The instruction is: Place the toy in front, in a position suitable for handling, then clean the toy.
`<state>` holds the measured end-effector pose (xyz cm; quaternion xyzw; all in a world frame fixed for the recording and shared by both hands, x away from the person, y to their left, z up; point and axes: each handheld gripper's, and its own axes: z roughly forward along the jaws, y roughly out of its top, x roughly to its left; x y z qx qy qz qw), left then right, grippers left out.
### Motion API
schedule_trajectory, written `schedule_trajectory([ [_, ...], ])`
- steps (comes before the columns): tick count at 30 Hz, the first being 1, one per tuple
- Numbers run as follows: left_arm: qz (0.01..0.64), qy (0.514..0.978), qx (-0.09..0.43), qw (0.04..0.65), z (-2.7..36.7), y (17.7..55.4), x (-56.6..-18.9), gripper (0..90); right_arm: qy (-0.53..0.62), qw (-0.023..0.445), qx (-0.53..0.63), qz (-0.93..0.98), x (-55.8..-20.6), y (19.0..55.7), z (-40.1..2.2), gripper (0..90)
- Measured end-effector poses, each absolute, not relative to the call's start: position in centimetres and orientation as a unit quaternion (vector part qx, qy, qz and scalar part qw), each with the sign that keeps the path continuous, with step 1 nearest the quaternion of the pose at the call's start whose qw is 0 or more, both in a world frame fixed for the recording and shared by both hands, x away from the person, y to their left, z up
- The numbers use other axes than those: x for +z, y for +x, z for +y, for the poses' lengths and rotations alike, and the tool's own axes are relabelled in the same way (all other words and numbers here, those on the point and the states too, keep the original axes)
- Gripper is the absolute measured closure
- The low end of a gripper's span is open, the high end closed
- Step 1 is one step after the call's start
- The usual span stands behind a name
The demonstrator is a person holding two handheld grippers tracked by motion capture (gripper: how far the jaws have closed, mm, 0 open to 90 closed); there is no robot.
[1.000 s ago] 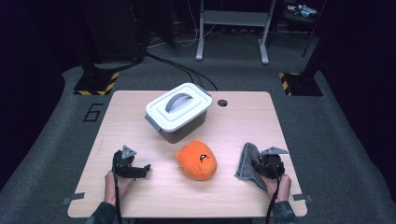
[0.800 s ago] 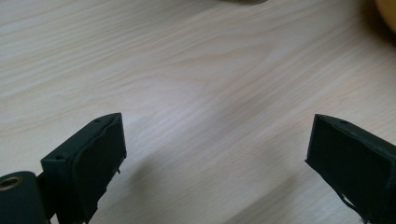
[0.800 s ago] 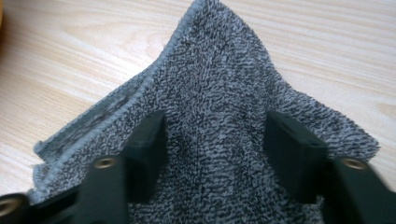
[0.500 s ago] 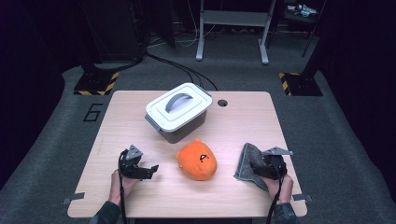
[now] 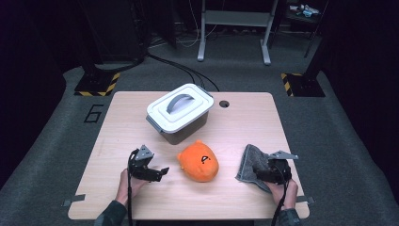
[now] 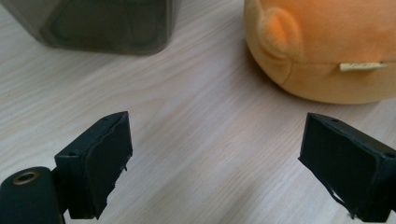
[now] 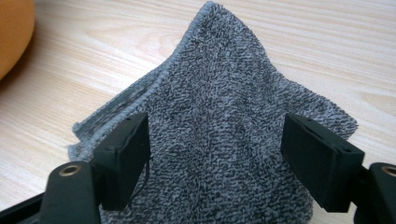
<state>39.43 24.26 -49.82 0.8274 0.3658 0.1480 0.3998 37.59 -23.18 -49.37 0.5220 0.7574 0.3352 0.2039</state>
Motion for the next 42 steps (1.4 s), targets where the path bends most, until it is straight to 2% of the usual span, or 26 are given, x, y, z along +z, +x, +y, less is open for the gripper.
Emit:
schedule_trajectory([
  [23, 0.309, 0.836, 0.131, 0.434, 20.7, 39.9, -49.2, 11.6, 0.519, 0.2, 0.334, 0.761, -49.0, 37.2, -23.3, 23.0],
  [30, 0.28, 0.846, 0.108, 0.44, 19.7, 40.2, -49.3, 14.4, 0.517, 0.2, 0.331, 0.763, -49.0, 37.3, -23.2, 23.1],
  [36, 0.262, 0.851, 0.109, 0.441, 19.0, 39.8, -49.0, 20.5, 0.519, 0.196, 0.327, 0.765, -49.3, 37.2, -23.2, 23.1],
  [42, 0.258, 0.852, 0.111, 0.441, 18.8, 39.3, -48.9, 22.1, 0.522, 0.194, 0.327, 0.764, -49.5, 37.0, -23.3, 23.0],
])
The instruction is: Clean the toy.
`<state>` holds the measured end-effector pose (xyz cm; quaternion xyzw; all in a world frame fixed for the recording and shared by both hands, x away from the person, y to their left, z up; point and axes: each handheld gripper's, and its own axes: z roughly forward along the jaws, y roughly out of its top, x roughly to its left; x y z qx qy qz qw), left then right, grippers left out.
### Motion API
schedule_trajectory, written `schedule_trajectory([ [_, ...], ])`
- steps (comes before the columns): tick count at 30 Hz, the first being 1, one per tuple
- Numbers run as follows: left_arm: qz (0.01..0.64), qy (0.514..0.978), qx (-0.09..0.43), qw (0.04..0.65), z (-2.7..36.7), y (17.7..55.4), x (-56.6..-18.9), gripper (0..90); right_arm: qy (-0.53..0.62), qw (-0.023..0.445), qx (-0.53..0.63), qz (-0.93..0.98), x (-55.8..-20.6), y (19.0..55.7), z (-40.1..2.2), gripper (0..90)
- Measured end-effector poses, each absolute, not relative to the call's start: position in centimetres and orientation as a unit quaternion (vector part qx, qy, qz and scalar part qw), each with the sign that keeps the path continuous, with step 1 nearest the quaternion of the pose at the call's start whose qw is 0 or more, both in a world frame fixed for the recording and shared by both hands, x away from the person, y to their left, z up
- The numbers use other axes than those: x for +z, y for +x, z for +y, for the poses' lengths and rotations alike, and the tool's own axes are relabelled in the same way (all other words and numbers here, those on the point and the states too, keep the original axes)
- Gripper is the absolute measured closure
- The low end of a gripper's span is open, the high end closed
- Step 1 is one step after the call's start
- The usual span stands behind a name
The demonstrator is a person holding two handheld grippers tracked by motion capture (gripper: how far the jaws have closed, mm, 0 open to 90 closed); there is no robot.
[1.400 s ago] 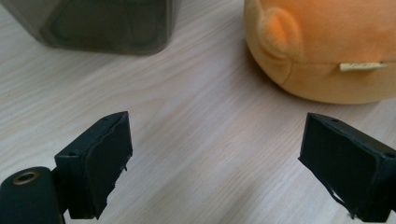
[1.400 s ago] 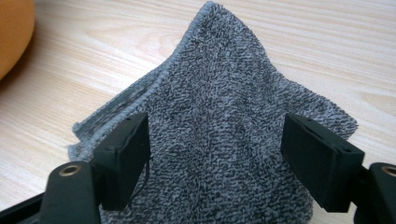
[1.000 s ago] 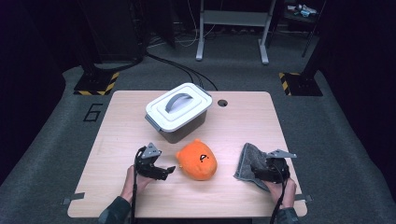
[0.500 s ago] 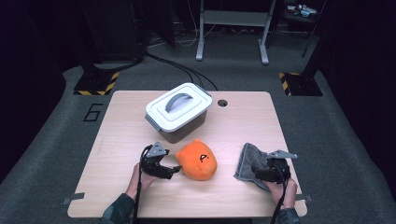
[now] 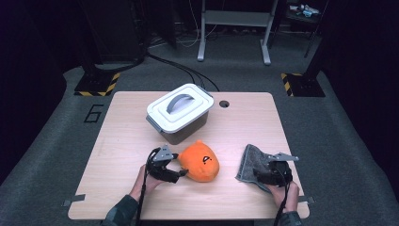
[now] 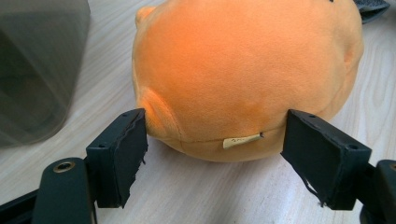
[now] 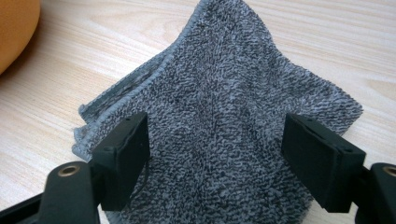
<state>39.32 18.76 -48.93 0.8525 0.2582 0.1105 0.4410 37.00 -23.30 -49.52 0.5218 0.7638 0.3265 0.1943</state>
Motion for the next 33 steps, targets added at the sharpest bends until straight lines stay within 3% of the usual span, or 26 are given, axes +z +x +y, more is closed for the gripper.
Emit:
schedule_trajectory([
  [11, 0.264, 0.852, 0.105, 0.44, 19.2, 38.5, -48.9, 23.1, 0.522, 0.19, 0.325, 0.766, -49.5, 37.3, -23.2, 22.5],
  [22, 0.264, 0.855, 0.062, 0.443, 19.4, 41.1, -48.8, 29.0, 0.529, 0.189, 0.327, 0.76, -49.6, 37.5, -22.8, 21.5],
  [27, 0.275, 0.848, 0.062, 0.449, 19.3, 40.8, -48.9, 41.0, 0.536, 0.189, 0.315, 0.76, -50.0, 37.9, -22.5, 23.0],
  [33, 0.289, 0.838, 0.072, 0.457, 19.1, 40.2, -49.1, 59.9, 0.545, 0.19, 0.3, 0.759, -50.6, 38.5, -22.1, 34.0],
])
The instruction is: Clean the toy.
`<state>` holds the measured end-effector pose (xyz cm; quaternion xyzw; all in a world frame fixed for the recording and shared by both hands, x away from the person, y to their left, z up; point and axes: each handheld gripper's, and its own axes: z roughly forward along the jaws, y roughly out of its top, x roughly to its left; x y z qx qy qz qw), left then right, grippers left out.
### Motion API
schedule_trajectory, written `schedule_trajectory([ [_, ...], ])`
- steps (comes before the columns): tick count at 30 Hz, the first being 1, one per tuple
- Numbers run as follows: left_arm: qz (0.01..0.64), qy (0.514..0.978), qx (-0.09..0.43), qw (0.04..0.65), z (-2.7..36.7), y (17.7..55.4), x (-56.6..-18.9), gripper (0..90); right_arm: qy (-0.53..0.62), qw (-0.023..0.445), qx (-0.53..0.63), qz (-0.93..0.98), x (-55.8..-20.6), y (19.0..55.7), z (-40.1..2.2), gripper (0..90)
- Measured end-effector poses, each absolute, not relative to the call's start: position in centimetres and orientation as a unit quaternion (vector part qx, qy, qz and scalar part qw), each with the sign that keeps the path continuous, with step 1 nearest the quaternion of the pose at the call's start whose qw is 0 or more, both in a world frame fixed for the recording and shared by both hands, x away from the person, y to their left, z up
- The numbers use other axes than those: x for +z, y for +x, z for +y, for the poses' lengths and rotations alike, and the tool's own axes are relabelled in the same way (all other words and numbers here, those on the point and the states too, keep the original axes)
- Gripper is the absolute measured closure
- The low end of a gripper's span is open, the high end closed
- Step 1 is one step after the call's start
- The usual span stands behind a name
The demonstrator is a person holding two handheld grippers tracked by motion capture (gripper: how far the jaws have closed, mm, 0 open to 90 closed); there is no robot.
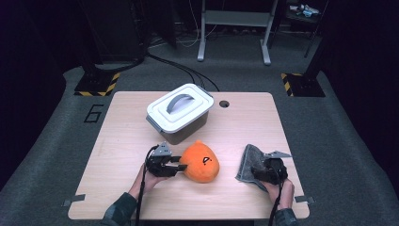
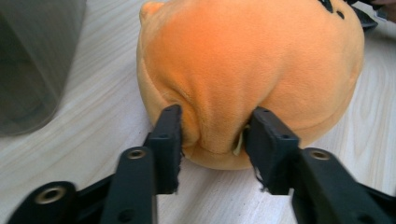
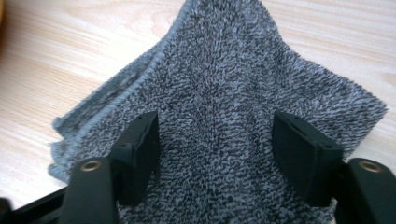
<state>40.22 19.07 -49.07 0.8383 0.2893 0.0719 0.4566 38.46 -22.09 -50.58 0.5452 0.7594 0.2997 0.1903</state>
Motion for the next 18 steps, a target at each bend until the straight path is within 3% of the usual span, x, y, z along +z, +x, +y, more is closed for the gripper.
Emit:
schedule_trajectory([
  [6, 0.307, 0.826, 0.086, 0.464, 18.8, 39.6, -49.4, 71.7, 0.554, 0.19, 0.295, 0.755, -50.8, 38.8, -22.1, 44.3],
  [12, 0.334, 0.805, 0.108, 0.478, 19.1, 39.0, -49.6, 85.5, 0.563, 0.191, 0.3, 0.746, -50.8, 39.0, -22.2, 64.7],
  [18, 0.348, 0.791, 0.123, 0.488, 19.2, 38.6, -49.9, 86.0, 0.559, 0.193, 0.314, 0.743, -50.8, 39.1, -22.5, 73.9],
])
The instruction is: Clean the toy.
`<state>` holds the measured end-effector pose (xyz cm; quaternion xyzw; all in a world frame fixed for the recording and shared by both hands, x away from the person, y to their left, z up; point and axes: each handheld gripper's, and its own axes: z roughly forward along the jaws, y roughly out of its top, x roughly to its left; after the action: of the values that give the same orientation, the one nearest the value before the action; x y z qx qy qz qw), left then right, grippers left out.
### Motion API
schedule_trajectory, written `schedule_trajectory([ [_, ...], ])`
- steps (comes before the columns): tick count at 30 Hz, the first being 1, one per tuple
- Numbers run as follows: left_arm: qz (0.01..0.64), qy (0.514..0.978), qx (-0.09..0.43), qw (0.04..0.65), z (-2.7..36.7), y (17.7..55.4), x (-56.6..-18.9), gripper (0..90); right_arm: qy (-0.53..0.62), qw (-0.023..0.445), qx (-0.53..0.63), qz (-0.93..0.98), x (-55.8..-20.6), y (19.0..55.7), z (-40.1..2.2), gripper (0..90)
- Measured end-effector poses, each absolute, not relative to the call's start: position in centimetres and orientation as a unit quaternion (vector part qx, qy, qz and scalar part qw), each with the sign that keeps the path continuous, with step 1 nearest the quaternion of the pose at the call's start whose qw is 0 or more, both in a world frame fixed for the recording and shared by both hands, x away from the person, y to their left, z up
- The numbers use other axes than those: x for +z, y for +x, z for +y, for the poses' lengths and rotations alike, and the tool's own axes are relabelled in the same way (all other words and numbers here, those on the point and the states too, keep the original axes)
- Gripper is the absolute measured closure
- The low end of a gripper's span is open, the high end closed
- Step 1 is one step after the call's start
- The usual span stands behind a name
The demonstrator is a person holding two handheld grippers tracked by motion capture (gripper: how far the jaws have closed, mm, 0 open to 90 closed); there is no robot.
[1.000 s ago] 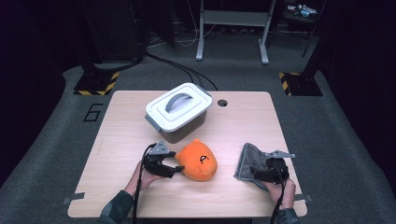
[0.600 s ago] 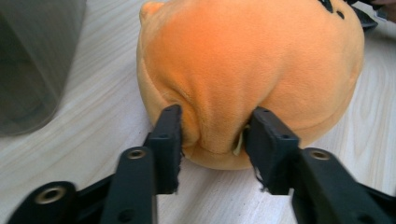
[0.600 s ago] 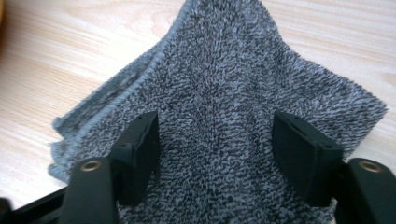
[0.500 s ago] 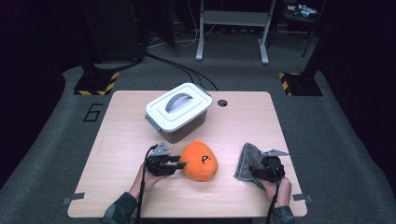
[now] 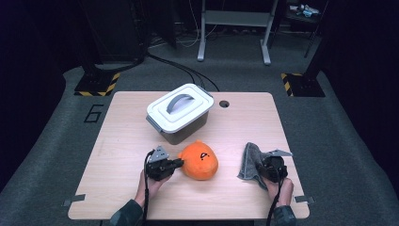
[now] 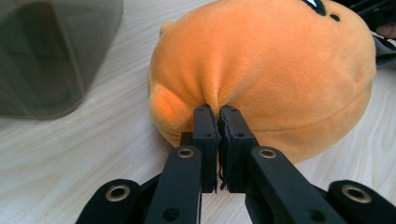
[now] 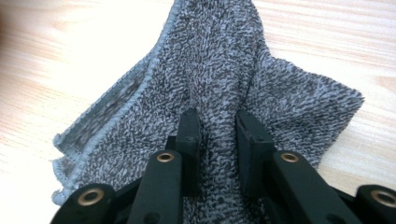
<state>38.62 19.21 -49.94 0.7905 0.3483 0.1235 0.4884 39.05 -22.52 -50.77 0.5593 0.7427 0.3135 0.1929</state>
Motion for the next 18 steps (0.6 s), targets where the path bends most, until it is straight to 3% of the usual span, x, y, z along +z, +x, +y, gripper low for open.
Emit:
schedule_trajectory([
  [9, 0.378, 0.769, 0.141, 0.495, 18.8, 38.0, -49.6, 86.3, 0.554, 0.2, 0.331, 0.737, -49.5, 38.9, -22.7, 74.7],
  [18, 0.352, 0.791, 0.075, 0.495, 18.4, 37.3, -49.3, 80.3, 0.551, 0.188, 0.324, 0.746, -49.9, 39.4, -22.2, 73.0],
])
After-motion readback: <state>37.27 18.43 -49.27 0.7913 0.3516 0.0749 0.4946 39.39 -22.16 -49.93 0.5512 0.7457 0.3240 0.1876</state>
